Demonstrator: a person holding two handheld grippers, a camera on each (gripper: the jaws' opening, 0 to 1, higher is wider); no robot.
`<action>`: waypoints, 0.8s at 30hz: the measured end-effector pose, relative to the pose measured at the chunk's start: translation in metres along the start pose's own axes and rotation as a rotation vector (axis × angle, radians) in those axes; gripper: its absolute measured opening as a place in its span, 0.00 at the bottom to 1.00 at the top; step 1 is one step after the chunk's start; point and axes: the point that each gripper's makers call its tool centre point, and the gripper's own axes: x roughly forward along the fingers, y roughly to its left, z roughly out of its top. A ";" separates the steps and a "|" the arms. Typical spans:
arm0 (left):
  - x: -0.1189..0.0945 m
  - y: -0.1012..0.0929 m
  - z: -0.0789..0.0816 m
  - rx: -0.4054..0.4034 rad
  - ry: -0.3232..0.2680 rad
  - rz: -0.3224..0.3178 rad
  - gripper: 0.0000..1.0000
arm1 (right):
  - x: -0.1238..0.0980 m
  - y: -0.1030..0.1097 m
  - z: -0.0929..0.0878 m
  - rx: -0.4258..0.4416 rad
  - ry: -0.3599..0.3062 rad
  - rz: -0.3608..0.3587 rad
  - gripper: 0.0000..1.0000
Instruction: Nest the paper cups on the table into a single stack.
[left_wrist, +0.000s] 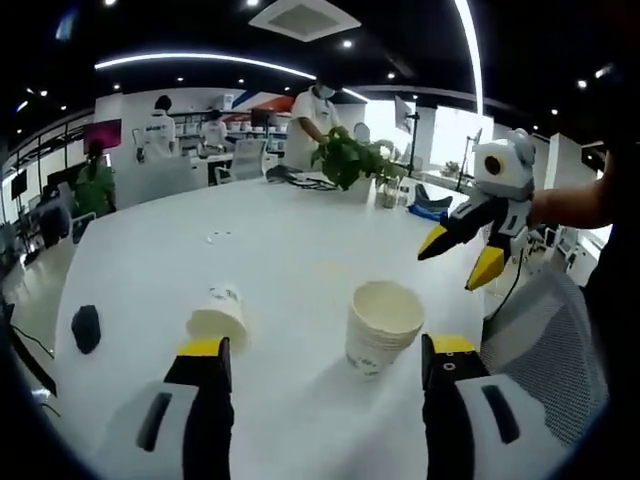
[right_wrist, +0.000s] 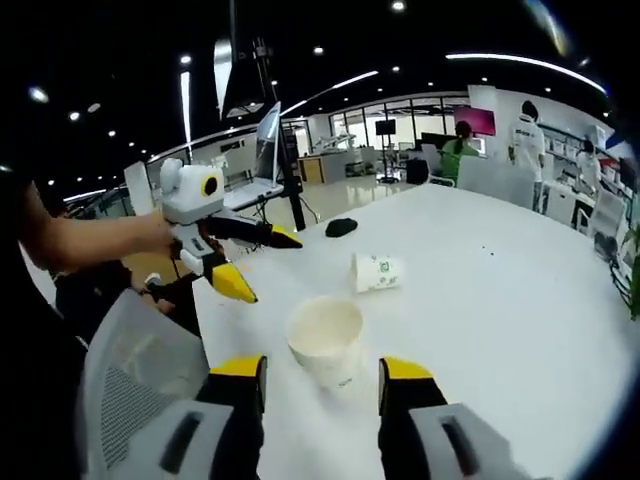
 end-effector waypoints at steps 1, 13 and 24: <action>0.003 0.004 0.001 -0.004 -0.002 0.001 0.75 | -0.002 -0.002 -0.003 0.004 -0.005 -0.009 0.48; 0.028 0.026 -0.003 -0.001 0.054 0.019 0.62 | -0.025 -0.010 -0.019 0.017 -0.093 -0.120 0.71; 0.057 0.056 -0.016 -0.080 0.085 0.058 0.50 | -0.030 0.005 -0.031 0.015 -0.125 -0.135 0.80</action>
